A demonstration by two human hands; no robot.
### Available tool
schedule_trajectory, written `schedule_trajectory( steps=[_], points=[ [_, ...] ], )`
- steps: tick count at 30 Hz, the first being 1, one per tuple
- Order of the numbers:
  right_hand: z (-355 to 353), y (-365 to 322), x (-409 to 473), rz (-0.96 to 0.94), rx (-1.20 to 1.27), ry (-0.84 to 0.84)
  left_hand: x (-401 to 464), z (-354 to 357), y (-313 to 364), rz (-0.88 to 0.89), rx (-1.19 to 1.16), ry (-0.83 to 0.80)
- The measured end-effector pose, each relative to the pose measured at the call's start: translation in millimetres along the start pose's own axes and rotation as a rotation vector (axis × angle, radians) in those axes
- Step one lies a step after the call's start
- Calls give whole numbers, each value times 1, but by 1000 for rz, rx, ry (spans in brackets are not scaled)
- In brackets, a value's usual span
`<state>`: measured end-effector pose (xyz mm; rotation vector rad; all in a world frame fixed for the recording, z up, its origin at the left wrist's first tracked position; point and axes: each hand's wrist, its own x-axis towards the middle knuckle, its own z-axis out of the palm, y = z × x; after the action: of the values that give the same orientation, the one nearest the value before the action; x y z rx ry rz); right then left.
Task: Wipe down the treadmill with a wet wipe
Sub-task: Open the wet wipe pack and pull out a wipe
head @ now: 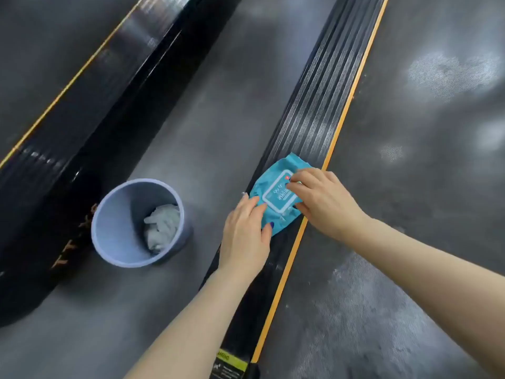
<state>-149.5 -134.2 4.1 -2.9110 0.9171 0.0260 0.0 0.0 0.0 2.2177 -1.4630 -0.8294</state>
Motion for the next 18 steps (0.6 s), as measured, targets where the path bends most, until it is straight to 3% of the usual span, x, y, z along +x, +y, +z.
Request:
schedule_trajectory(
  steps=[11,18],
  points=[
    [45,36,57,-240,-203,-215,44,57,-34,56,-30,71],
    [50,43,42,-440,-245,-133,45,59,-50,130,-79,60]
  ],
)
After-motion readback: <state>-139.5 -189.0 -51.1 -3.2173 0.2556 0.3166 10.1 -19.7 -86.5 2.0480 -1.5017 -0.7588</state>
